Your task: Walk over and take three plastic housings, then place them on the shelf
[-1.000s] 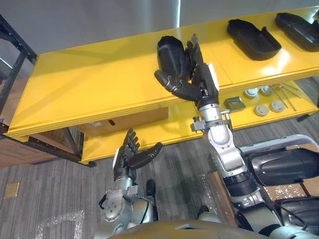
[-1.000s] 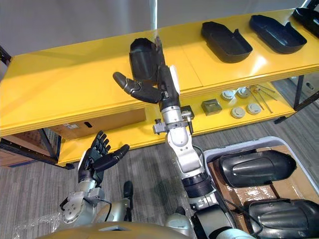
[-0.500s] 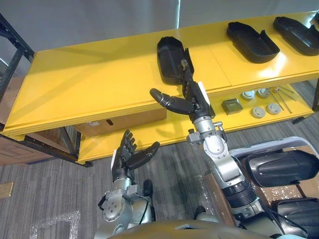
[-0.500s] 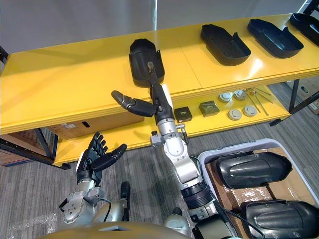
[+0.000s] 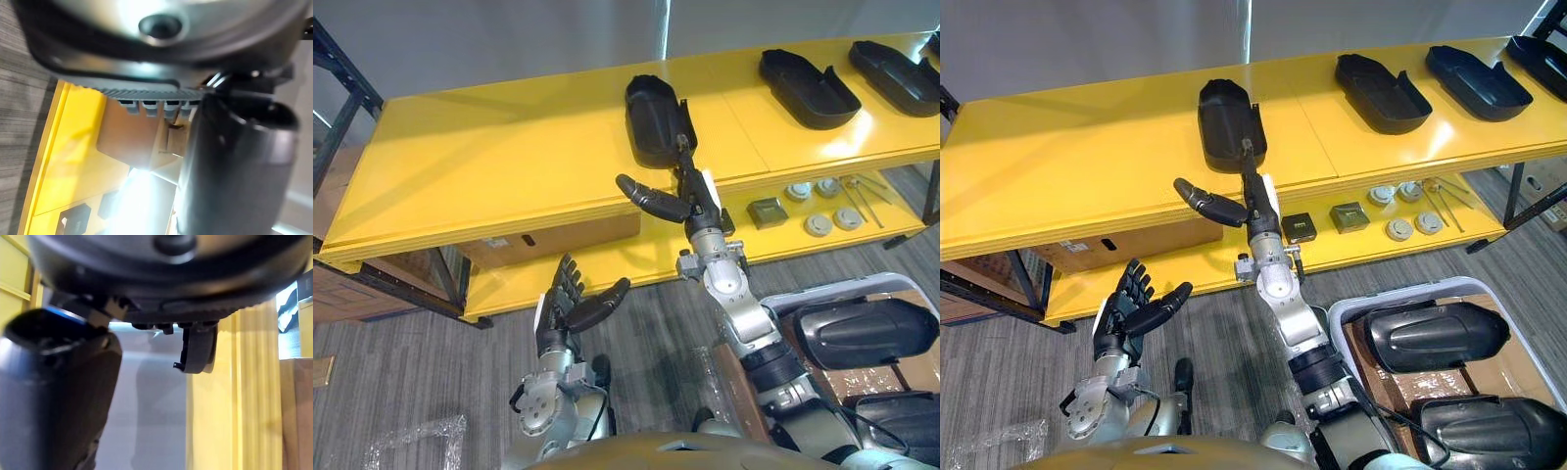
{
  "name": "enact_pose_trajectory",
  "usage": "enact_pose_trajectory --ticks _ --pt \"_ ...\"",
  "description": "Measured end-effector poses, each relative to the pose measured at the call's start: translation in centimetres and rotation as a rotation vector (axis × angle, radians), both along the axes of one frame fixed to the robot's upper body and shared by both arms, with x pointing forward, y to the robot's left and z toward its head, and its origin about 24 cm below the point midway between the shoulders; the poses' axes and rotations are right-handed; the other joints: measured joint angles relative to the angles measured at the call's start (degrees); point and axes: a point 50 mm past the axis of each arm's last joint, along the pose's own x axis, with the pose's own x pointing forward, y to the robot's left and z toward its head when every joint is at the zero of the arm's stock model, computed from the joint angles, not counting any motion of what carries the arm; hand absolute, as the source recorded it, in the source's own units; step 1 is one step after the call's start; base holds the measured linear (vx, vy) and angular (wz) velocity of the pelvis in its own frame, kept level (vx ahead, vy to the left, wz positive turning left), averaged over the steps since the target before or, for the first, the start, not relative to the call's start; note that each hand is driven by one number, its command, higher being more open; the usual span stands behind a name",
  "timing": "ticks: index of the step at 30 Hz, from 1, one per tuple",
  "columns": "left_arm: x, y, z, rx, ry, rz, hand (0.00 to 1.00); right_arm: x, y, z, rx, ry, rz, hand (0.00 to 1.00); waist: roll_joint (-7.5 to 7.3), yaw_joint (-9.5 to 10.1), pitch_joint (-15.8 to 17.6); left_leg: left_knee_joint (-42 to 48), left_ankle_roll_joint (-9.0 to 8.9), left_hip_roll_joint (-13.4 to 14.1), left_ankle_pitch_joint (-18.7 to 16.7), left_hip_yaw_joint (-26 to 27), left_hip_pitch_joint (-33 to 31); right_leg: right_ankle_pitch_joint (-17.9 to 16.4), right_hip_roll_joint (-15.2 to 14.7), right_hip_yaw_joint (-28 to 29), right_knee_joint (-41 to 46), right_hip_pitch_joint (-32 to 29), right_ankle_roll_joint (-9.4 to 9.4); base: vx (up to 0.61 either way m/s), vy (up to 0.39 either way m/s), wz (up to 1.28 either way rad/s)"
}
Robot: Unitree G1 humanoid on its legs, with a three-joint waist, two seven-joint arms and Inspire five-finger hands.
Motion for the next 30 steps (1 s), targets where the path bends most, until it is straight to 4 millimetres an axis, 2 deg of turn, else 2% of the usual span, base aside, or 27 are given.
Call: enact_pose_trajectory --ticks 5,11,19,25,30 --pt "0.0 0.0 0.0 -0.002 -0.001 0.002 1.0 1.2 0.0 1.1 -0.01 -0.025 -0.008 1.0 0.18 0.08 -0.1 0.0 0.0 0.0 0.0 -0.6 -0.1 -0.3 0.0 -0.7 0.4 0.1 -0.45 -0.01 -0.002 0.06" --pt "0.1 0.0 0.1 -0.004 -0.004 0.002 1.0 2.3 -1.1 0.7 -0.04 0.004 -0.057 1.0 0.83 1.18 -0.2 0.0 -0.03 -0.1 0.1 -1.0 -0.2 -0.3 0.0 -1.1 0.5 0.2 -0.46 -0.01 -0.004 0.03" --pt "0.2 -0.1 0.2 -0.021 -0.011 0.008 1.0 4.1 -2.3 1.5 -0.081 0.009 -0.095 1.0 2.9 1.38 -0.1 0.2 -0.03 -0.1 0.4 -1.6 -0.6 -0.3 0.0 -1.7 0.7 0.1 -0.42 -0.01 -0.009 0.03" --pt "0.2 -0.1 0.2 -0.025 -0.012 0.008 1.0 4.6 -2.8 1.8 -0.107 0.009 -0.105 1.0 3.28 1.45 0.0 0.1 -0.13 -0.1 0.5 -2.1 -0.6 -0.7 -0.1 -2.0 1.5 -0.1 -0.27 -0.01 -0.011 0.02" --pt "0.4 -0.2 0.3 -0.052 -0.016 0.007 1.0 5.6 -3.1 2.8 -0.127 -0.003 -0.111 1.0 4.86 1.57 0.9 0.0 -0.31 0.1 0.5 -3.0 -0.7 -1.2 -0.1 -2.5 2.2 -0.1 -0.43 -0.02 -0.025 0.05"
